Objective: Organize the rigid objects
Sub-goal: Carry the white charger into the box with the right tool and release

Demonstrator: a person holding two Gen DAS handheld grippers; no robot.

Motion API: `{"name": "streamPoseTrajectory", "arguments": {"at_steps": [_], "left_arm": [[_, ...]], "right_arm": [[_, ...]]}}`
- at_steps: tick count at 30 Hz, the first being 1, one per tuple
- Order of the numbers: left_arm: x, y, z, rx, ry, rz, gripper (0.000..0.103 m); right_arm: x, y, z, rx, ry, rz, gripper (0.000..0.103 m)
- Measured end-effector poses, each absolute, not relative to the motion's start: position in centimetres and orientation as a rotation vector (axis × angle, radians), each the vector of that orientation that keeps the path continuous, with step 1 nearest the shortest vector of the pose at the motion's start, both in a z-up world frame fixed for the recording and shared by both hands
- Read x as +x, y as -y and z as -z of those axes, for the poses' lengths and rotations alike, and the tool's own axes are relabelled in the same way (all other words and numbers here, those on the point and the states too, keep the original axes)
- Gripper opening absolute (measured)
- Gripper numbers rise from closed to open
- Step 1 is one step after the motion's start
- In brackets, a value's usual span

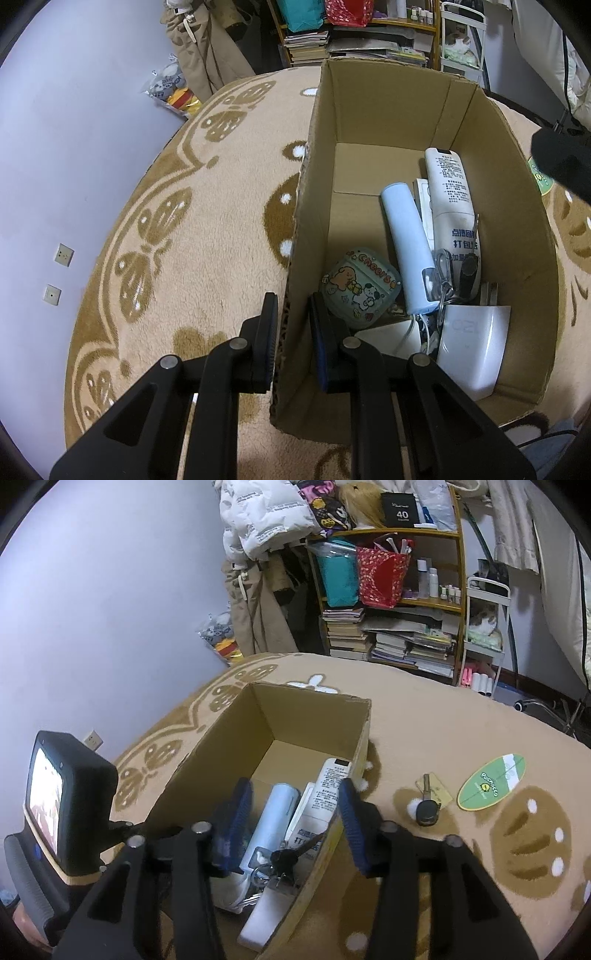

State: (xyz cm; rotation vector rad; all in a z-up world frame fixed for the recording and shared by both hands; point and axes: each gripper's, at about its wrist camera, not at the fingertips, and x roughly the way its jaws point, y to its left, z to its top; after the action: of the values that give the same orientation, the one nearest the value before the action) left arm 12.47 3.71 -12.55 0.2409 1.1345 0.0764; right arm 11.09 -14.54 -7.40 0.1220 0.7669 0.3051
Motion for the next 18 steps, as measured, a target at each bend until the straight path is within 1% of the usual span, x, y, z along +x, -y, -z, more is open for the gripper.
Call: {"name": "streamPoseTrajectory", "arguments": {"at_steps": [1,7,12,18], "left_arm": [[12.5,-3.8,12.6,0.240,-1.135,-0.076,0.018],[12.4,-3.7,12.6,0.243,-1.135,-0.076,0.018],[12.5,-3.7,12.6,0.243,-1.135,-0.077,0.017],[12.4,-3.6,12.6,0.256,-1.134,-0.079,0.017]], "right_arm": [[11.1,14.6,7.3,0.122,-0.762,-0.299,0.067],[11.9,16.1,6.0,0.123,-0.721,-0.269,0.083],[13.7,18.3,5.7,0.118,-0.736,-0.218,0.083],[16.6,22.9,6.8,0.262,-0.792,-0.192,0.083]]}}
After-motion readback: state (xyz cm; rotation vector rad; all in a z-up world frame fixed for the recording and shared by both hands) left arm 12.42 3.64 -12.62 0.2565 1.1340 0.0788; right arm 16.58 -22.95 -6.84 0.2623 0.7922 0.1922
